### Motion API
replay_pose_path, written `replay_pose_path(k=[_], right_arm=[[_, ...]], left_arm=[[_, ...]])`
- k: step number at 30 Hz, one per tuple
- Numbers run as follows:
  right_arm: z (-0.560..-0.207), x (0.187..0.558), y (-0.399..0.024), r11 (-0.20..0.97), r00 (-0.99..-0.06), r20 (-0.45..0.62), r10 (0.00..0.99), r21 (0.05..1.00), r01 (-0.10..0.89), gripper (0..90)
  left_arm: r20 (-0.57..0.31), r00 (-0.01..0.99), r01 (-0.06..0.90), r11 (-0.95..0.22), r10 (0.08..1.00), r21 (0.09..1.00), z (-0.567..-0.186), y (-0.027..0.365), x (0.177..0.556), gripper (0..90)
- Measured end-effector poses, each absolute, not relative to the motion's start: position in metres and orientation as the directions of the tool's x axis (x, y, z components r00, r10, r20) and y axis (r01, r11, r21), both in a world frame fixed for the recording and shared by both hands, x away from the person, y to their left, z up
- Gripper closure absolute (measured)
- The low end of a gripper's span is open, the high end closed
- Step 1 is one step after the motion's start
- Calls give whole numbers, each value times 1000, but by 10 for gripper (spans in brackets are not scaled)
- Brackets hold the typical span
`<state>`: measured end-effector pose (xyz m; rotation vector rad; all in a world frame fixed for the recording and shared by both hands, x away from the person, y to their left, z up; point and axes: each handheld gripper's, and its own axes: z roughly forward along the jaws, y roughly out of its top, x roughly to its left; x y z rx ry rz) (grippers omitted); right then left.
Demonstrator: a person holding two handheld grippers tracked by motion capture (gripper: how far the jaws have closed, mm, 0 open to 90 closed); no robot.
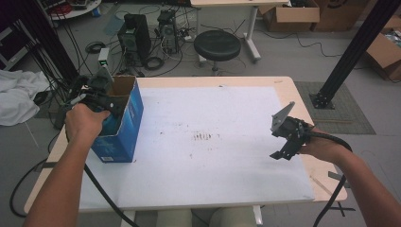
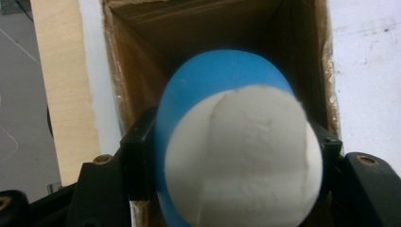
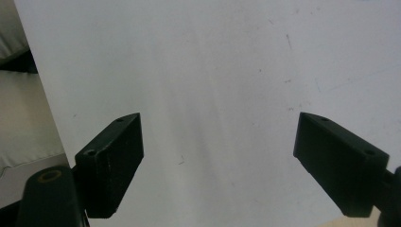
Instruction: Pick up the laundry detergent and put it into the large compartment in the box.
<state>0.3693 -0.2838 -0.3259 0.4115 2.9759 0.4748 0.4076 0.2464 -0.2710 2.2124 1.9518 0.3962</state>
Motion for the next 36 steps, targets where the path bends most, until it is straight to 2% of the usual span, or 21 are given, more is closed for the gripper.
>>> replay_pose_path(k=[12,23,36], right_arm=[[-328,370,-282,915,-959,-48,279,318,250,163],[-329,369,-279,918,-961,-47,273,313,245,163],[-329,368,-278,920,-962,-45,269,307,243,164]], left_arm=[[76,104,955,-121,992,272,-289,247,408,380],[51,90,955,-101,995,278,-289,253,408,374],[21,86,954,-89,996,286,-285,256,407,319]])
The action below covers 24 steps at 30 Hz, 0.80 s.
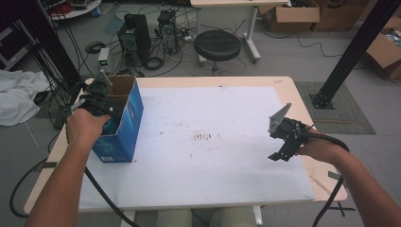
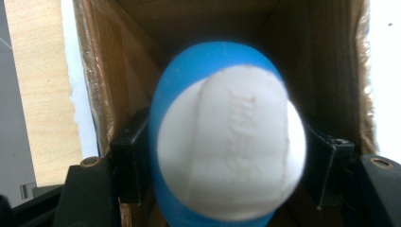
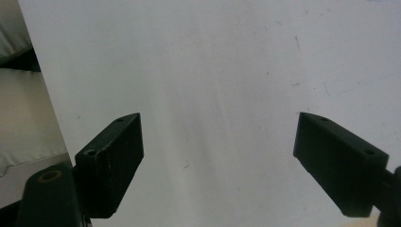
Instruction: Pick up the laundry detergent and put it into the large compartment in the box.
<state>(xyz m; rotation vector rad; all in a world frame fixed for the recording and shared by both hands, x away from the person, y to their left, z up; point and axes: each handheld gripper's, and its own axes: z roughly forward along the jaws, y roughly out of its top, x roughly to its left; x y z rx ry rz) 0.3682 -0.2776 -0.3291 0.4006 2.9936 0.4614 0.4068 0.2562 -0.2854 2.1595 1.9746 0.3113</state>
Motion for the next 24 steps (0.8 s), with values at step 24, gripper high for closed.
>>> replay_pose_path(k=[24], right_arm=[[-323,364,-278,923,-963,-57,264,306,235,165]], left_arm=[[53,93,934,-106,994,341,-242,256,401,265]])
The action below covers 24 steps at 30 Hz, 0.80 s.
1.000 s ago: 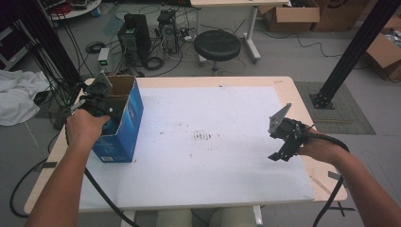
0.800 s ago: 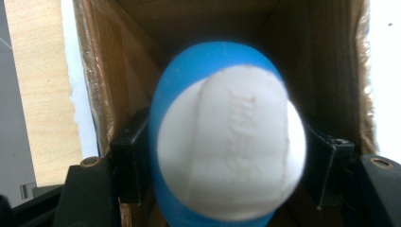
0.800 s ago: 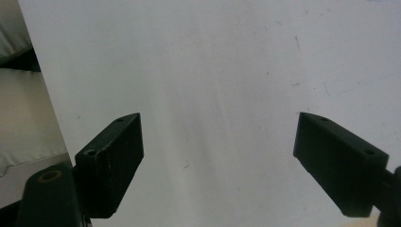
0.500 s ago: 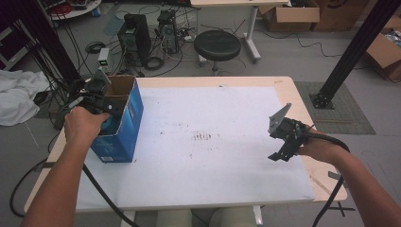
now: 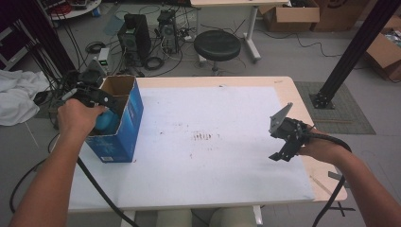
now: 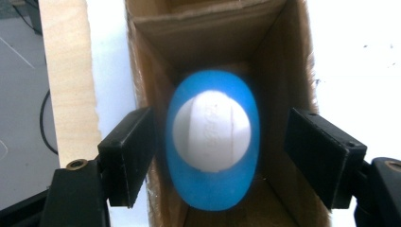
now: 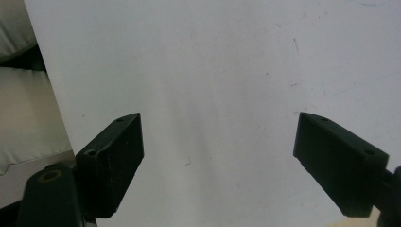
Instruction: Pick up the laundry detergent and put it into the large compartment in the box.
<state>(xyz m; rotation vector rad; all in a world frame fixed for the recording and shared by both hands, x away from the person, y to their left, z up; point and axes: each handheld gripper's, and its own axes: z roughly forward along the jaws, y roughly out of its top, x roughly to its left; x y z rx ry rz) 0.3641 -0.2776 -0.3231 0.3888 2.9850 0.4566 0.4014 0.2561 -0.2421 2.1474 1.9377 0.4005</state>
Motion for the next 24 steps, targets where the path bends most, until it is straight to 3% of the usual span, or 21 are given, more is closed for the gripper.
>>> replay_pose_path(k=[13,24], right_arm=[[-319,361,-281,919,-960,-61,273,311,242,165],[-316,361,-279,919,-961,-62,270,313,239,165]], left_arm=[[70,125,922,-142,990,360,-210,248,397,234],[79,225,898,-238,971,370,-195,228,391,205]])
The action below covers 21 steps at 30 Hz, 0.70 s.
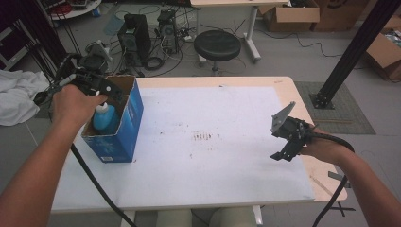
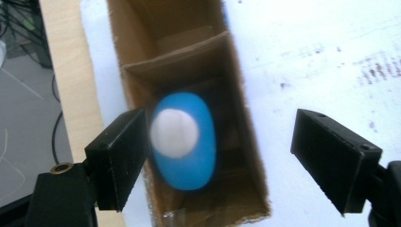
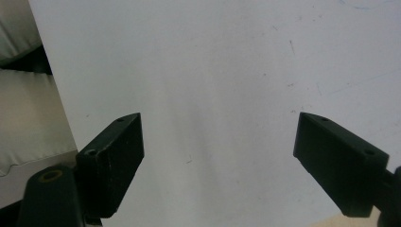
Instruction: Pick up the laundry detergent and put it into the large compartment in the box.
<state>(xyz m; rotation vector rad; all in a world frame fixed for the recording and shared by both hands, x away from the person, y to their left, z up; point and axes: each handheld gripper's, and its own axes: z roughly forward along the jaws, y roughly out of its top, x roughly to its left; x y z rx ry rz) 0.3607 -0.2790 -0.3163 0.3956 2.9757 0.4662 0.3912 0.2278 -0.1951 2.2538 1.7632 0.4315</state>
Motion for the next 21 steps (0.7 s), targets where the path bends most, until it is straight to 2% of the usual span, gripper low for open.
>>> replay_pose_path(k=[21], right_arm=[[-313,359,-280,918,-959,-67,275,317,240,165]], left_arm=[[101,439,818,-444,893,365,-189,173,384,184]])
